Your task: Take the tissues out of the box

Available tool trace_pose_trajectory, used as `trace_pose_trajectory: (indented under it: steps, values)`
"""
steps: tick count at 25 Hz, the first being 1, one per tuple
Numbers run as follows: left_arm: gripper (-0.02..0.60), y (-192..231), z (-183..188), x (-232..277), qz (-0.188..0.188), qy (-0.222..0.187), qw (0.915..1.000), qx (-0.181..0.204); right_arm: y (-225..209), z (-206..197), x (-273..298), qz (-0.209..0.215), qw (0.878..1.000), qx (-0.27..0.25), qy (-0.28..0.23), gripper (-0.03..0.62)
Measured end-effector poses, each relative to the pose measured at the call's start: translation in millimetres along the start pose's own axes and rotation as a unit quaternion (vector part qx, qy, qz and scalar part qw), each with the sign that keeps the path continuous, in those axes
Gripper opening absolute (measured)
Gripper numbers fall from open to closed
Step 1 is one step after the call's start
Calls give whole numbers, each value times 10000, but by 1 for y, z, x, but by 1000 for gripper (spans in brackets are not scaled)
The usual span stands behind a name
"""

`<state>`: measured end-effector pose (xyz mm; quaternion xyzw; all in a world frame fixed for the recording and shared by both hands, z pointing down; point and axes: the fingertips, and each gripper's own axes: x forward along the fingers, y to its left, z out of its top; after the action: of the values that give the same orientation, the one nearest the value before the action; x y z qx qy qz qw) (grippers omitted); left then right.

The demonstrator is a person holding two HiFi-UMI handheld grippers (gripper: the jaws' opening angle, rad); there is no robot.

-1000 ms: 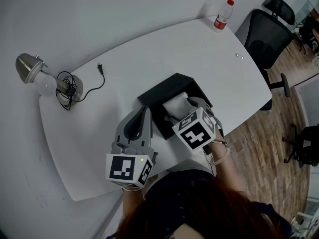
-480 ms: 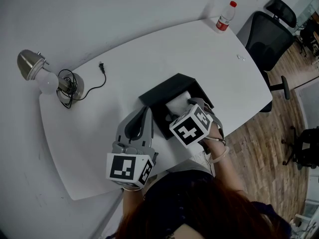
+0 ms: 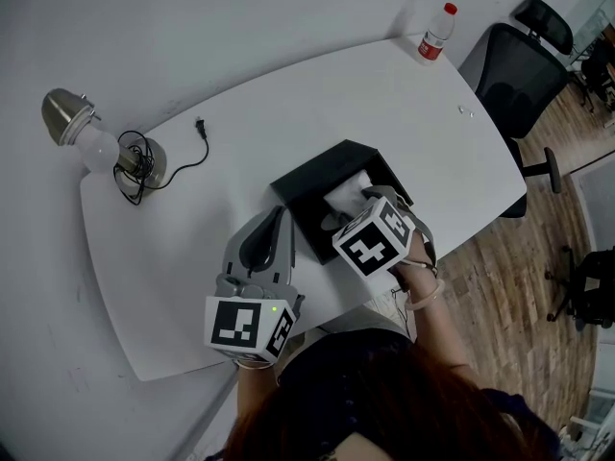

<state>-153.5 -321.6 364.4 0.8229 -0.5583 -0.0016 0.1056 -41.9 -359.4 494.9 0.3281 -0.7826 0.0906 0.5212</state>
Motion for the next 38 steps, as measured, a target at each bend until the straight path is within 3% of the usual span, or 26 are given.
trace_pose_trajectory:
  steps: [15, 27, 38]
  values:
    - [26, -9, 8, -22, 40, -105, 9999, 120, 0, 12, -29, -228, 9961, 120, -847, 232]
    - [26, -23, 14, -43, 33, -199, 9995, 253, 0, 23, -65, -510, 9812, 255, -1846, 230]
    - [26, -37, 22, -65, 37, -318, 9986, 426, 5, 26, -96, -724, 9684, 276, -2369, 230]
